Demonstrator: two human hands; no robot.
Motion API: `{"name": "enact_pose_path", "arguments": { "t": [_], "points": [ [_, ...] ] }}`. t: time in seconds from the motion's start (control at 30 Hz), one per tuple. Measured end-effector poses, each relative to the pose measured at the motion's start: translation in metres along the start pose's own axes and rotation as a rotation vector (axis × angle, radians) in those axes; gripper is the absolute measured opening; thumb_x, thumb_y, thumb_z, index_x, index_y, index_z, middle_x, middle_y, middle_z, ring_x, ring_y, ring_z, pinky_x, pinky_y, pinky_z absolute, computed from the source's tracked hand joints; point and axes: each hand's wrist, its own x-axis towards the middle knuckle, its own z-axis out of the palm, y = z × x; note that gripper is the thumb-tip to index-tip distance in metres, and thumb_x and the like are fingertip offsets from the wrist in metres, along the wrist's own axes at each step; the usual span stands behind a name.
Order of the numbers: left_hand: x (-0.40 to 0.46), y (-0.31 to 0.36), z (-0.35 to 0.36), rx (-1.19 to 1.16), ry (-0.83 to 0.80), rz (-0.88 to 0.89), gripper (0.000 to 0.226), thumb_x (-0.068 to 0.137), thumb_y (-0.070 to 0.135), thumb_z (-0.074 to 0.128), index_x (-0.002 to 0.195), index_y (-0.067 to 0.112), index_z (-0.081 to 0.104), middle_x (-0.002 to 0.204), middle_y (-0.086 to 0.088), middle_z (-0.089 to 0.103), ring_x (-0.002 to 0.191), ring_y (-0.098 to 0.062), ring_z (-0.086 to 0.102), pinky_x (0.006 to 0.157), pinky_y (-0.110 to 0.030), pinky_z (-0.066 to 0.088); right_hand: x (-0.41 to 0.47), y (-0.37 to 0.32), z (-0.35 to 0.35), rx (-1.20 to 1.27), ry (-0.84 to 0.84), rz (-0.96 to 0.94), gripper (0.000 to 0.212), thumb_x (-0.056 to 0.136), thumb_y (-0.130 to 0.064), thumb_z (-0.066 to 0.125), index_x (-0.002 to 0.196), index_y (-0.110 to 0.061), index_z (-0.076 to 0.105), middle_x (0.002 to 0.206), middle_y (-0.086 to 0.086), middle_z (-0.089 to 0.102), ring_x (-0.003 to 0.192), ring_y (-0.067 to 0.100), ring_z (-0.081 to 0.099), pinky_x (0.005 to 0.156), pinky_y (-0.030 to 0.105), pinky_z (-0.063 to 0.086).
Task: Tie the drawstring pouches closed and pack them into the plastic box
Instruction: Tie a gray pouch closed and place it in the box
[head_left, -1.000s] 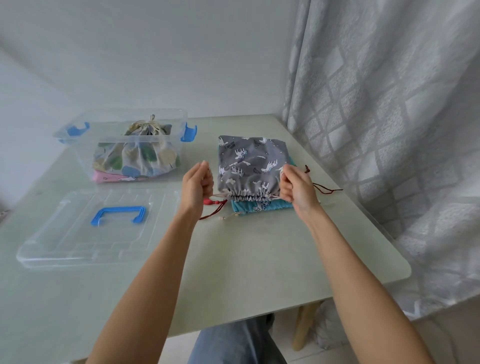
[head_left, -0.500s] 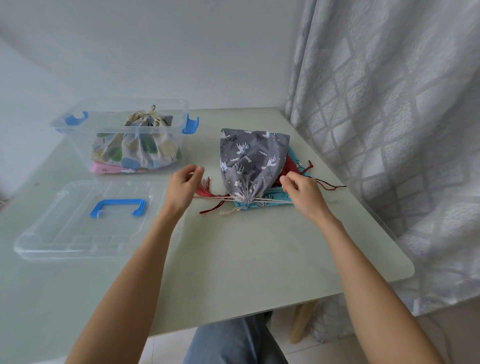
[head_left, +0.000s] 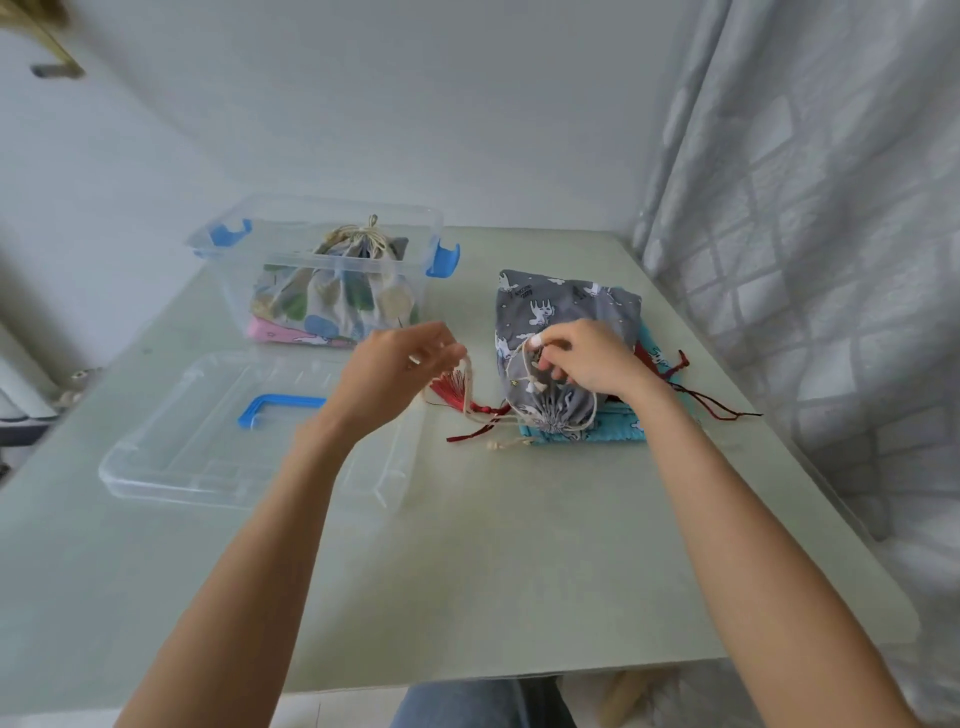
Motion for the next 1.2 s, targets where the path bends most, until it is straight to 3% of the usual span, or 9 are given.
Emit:
{"name": "enact_pose_path", "arguments": {
  "t": [0.13, 0.33, 0.43, 0.57, 0.67, 0.73, 0.83, 1.03, 1.2],
  "points": [
    [0.014, 0.006, -0.006, -0.017, -0.019, -0.036, 0.016, 0.093, 0.033, 0.052, 0.082, 0.023, 0.059, 0.061, 0.012, 0.057, 0.052, -0.006, 0.054, 0.052, -0.013, 0.043, 0.006, -0.008, -0.001, -0.160, 0.038, -0.071, 0.023, 0.093, -0.026, 0.053, 0.073, -0.022, 0.065, 0.071, 0.004, 0.064, 0.057, 0.010, 0.050, 0.056, 0.026, 0.037],
    [0.036, 0.012, 0.001, -0.052, 0.007, 0.018, 0.024, 0.090, 0.034, 0.057, 0.081, 0.014, 0.068, 0.048, 0.006, 0.040, 0.045, -0.008, 0.032, 0.046, -0.017, 0.027, -0.004, -0.022, -0.004, 0.566, -0.154, -0.134, 0.018, 0.091, -0.028, 0.058, 0.097, -0.016, 0.069, 0.065, -0.002, 0.049, 0.050, 0.006, 0.034, 0.048, 0.019, 0.025],
    [0.048, 0.025, 0.006, -0.147, 0.017, 0.047, 0.025, 0.090, 0.034, 0.057, 0.079, 0.014, 0.067, 0.051, 0.003, 0.044, 0.046, -0.007, 0.030, 0.048, -0.016, 0.022, -0.011, -0.023, 0.000, 0.541, -0.215, -0.186, 0.035, 0.084, -0.044, 0.060, 0.104, -0.016, 0.068, 0.076, 0.016, 0.057, 0.055, 0.005, 0.035, 0.048, 0.015, 0.028],
    [0.066, 0.022, 0.022, -0.197, 0.066, -0.004, 0.022, 0.089, 0.035, 0.060, 0.087, 0.014, 0.066, 0.064, 0.008, 0.053, 0.054, -0.001, 0.041, 0.056, -0.014, 0.032, -0.012, -0.023, 0.001, 0.506, -0.106, -0.173, 0.029, 0.095, -0.027, 0.051, 0.098, -0.003, 0.066, 0.053, -0.011, 0.043, 0.046, 0.002, 0.035, 0.048, 0.014, 0.029],
    [0.071, 0.004, 0.039, -0.080, 0.196, -0.129, 0.021, 0.089, 0.032, 0.059, 0.103, 0.017, 0.063, 0.102, -0.002, 0.060, 0.088, -0.012, 0.055, 0.081, -0.030, 0.045, -0.011, -0.013, -0.002, 0.537, -0.109, -0.116, 0.029, 0.098, -0.023, 0.047, 0.097, -0.001, 0.065, 0.061, -0.003, 0.037, 0.048, 0.004, 0.029, 0.048, 0.018, 0.022],
    [0.066, 0.004, 0.046, -0.173, 0.225, -0.145, 0.016, 0.091, 0.029, 0.057, 0.099, 0.016, 0.062, 0.093, 0.002, 0.063, 0.080, -0.009, 0.057, 0.078, -0.029, 0.048, -0.011, -0.008, -0.004, 0.548, -0.123, -0.088, 0.029, 0.098, -0.023, 0.046, 0.099, -0.002, 0.066, 0.064, -0.003, 0.038, 0.048, 0.004, 0.029, 0.048, 0.018, 0.021],
    [0.057, 0.012, 0.051, -0.343, 0.066, -0.125, 0.010, 0.092, 0.024, 0.056, 0.086, 0.019, 0.062, 0.070, 0.013, 0.066, 0.065, -0.003, 0.061, 0.070, -0.022, 0.049, -0.007, -0.005, -0.007, 0.598, -0.118, -0.086, 0.026, 0.098, -0.022, 0.047, 0.104, -0.005, 0.066, 0.064, -0.004, 0.040, 0.048, 0.003, 0.028, 0.047, 0.018, 0.020],
    [0.059, 0.017, 0.057, -0.701, -0.245, -0.259, 0.014, 0.092, 0.027, 0.056, 0.093, 0.014, 0.062, 0.103, -0.007, 0.070, 0.101, -0.017, 0.065, 0.094, -0.031, 0.050, -0.002, 0.000, -0.011, 0.623, -0.101, -0.097, 0.019, 0.096, -0.012, 0.048, 0.110, -0.003, 0.058, 0.063, 0.000, 0.043, 0.043, 0.001, 0.033, 0.043, 0.013, 0.024],
    [0.052, 0.014, 0.065, -0.595, -0.263, -0.174, 0.010, 0.090, 0.015, 0.059, 0.099, 0.011, 0.062, 0.097, -0.006, 0.070, 0.090, -0.010, 0.066, 0.089, -0.023, 0.049, -0.005, 0.007, -0.008, 0.699, -0.073, -0.117, 0.018, 0.095, -0.009, 0.049, 0.111, -0.007, 0.056, 0.062, 0.002, 0.045, 0.046, 0.001, 0.037, 0.043, 0.014, 0.023]
  ]
}}
